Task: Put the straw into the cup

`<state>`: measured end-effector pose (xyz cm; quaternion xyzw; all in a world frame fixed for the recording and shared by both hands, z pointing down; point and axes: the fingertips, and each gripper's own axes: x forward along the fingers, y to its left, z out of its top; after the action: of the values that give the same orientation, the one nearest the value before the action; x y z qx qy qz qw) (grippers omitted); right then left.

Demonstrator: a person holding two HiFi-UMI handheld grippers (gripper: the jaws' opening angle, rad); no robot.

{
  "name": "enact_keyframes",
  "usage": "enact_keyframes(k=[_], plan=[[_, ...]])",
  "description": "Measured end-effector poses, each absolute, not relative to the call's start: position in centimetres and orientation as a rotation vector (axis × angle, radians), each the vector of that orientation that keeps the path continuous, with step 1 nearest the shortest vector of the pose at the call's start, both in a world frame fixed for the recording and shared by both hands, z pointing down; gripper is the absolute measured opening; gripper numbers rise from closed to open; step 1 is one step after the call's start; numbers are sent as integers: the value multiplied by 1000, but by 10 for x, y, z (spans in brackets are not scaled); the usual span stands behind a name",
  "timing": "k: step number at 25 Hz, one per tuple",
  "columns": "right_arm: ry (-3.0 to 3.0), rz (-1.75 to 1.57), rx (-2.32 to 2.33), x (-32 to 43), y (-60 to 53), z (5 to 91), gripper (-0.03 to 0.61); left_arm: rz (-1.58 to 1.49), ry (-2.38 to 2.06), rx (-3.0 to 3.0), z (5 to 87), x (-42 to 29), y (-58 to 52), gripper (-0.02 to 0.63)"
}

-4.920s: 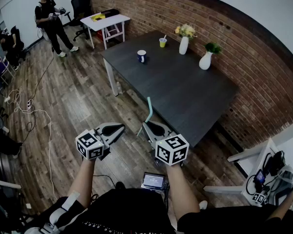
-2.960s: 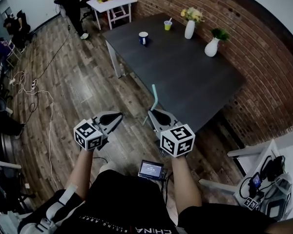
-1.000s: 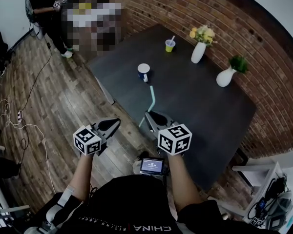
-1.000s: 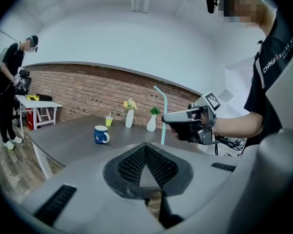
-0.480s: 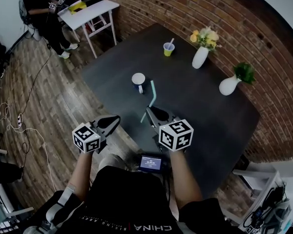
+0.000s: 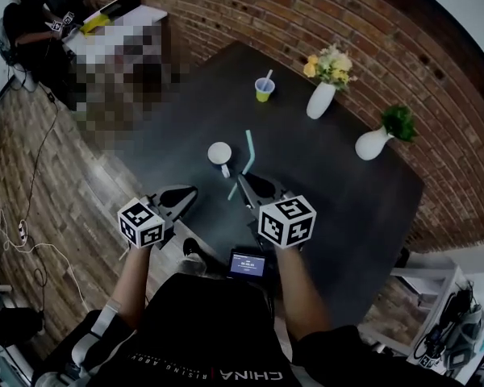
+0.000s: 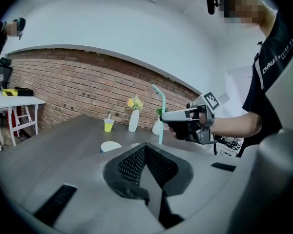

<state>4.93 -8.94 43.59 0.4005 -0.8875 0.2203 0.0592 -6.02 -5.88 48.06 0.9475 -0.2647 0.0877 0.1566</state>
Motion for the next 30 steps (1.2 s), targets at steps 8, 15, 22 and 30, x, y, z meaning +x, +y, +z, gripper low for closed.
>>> enact_keyframes(k=[8,15,22,30], plan=[[-2638,704,1370,21,-143,434,12,287,-584,2752,481,-88,-121,3],[-2617,803,1454,28,-165,444,12,295,-508,2740,494,-82,-143,3],[-2625,771,1362,36,-199,445,12,258,-575,2689,498,-64,-156,3],[-2626,763,1283,28,-224,462,12,271,-647,2649,504,-66,-170,3]])
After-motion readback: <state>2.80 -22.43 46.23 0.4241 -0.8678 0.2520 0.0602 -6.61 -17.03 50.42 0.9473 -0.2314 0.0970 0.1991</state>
